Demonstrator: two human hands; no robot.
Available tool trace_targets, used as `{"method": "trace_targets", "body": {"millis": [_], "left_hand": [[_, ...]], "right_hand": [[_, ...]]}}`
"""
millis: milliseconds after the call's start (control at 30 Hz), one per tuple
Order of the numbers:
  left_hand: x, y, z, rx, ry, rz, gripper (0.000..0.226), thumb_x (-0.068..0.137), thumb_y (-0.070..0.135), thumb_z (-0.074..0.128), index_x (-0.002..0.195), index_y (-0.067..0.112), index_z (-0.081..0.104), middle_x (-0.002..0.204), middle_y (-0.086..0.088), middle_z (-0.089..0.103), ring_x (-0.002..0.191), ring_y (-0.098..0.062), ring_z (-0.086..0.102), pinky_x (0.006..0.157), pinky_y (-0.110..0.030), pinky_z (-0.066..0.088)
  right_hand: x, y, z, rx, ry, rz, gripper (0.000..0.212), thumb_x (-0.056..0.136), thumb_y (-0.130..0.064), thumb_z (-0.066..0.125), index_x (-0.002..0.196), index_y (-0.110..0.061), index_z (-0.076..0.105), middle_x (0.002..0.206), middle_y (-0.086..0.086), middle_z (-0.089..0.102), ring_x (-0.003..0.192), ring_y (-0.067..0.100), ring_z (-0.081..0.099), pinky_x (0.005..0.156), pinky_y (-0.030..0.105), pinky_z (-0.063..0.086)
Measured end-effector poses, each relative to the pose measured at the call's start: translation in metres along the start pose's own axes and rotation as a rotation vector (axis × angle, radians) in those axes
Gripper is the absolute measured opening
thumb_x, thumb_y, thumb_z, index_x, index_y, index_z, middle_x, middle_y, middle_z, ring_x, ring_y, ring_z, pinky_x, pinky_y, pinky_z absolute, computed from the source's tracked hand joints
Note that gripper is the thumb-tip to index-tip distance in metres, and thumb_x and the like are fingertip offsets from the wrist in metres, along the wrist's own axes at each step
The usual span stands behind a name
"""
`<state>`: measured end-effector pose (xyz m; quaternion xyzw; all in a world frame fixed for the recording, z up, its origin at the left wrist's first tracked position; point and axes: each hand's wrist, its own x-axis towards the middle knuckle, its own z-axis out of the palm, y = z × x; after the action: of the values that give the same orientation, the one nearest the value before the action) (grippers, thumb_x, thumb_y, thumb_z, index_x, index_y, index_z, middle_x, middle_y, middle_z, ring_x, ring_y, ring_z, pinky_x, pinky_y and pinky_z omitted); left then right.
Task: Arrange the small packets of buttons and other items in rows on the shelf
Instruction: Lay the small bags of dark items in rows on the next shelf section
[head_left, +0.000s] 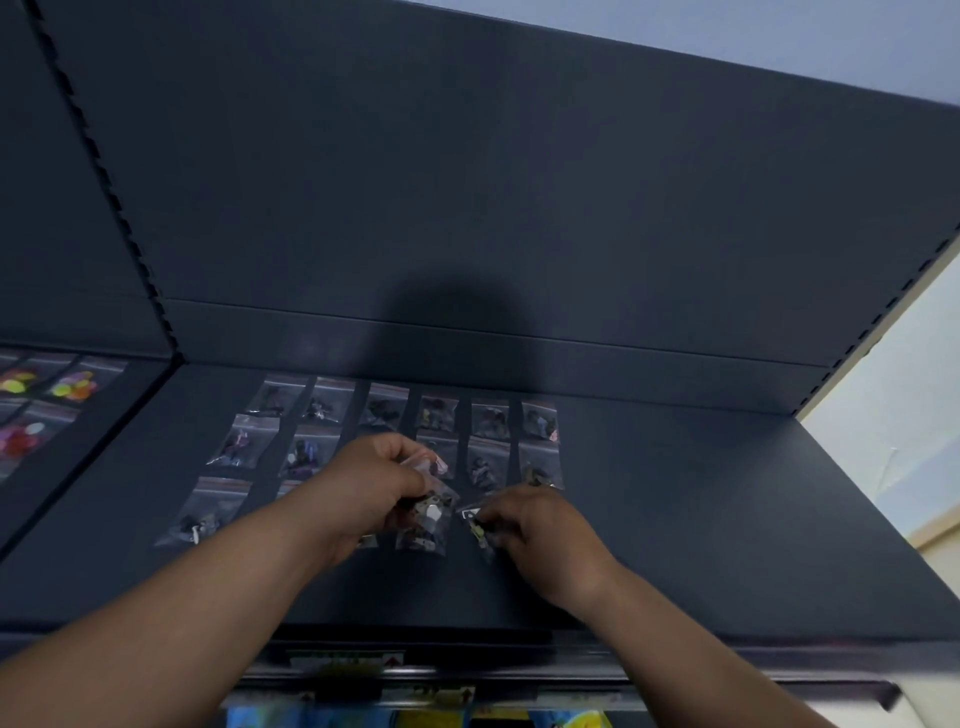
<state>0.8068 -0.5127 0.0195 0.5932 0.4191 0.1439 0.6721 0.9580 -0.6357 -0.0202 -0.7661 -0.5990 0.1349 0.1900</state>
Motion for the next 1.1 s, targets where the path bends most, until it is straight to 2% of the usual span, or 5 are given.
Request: {"method": "trace_targets", "body": {"millis": [233, 700, 800, 933, 1100], "left_hand": [[0.0, 0.0, -0.002, -0.022, 0.011, -0.006, 0.018, 0.081, -0.007, 0.064, 0.087, 0.009, 0.065, 0.091, -0.015, 0.068, 0.076, -0.023, 0.063, 0.054, -0.028, 0.052], [0.0, 0.002, 0.01, -0.009, -0.022, -0.012, 0.021, 0.082, -0.005, 0.064, 0.102, 0.003, 0.064, 0.095, -0.013, 0.068, 0.078, -0.019, 0.063, 0.059, -0.029, 0.056], [-0.002, 0.006, 0.015, -0.028, -0.041, -0.013, 0.017, 0.084, -0.004, 0.061, 0.099, 0.005, 0.062, 0.096, -0.014, 0.071, 0.076, -0.019, 0.065, 0.059, -0.03, 0.056], [-0.002, 0.011, 0.026, -0.082, -0.073, -0.011, 0.006, 0.087, 0.005, 0.061, 0.083, 0.01, 0.06, 0.09, -0.014, 0.072, 0.075, -0.019, 0.066, 0.063, -0.034, 0.054], [-0.002, 0.018, 0.043, -0.104, -0.063, -0.014, 0.013, 0.094, 0.011, 0.053, 0.081, 0.011, 0.057, 0.09, -0.015, 0.071, 0.08, -0.024, 0.066, 0.059, -0.033, 0.053]], "right_hand": [[-0.004, 0.002, 0.004, -0.01, 0.038, 0.018, 0.032, 0.083, -0.033, 0.068, 0.113, -0.024, 0.066, 0.11, -0.002, 0.058, 0.106, 0.015, 0.051, 0.086, 0.017, 0.038], [0.002, 0.005, 0.011, -0.025, 0.104, 0.057, 0.027, 0.087, -0.037, 0.061, 0.108, -0.021, 0.068, 0.105, 0.002, 0.058, 0.105, 0.017, 0.051, 0.09, 0.021, 0.04], [0.0, -0.002, 0.003, 0.241, 0.205, 0.153, 0.015, 0.09, -0.031, 0.059, 0.092, -0.02, 0.07, 0.088, -0.003, 0.061, 0.087, 0.01, 0.056, 0.078, 0.02, 0.042], [-0.003, -0.018, -0.018, 1.036, 0.112, 0.349, 0.016, 0.092, -0.026, 0.057, 0.084, -0.015, 0.066, 0.073, -0.003, 0.062, 0.065, 0.009, 0.055, 0.061, 0.023, 0.046], [-0.011, -0.014, -0.028, 1.049, 0.097, 0.367, 0.013, 0.086, -0.005, 0.064, 0.075, -0.012, 0.06, 0.064, 0.003, 0.058, 0.054, 0.01, 0.053, 0.055, 0.022, 0.045]]}}
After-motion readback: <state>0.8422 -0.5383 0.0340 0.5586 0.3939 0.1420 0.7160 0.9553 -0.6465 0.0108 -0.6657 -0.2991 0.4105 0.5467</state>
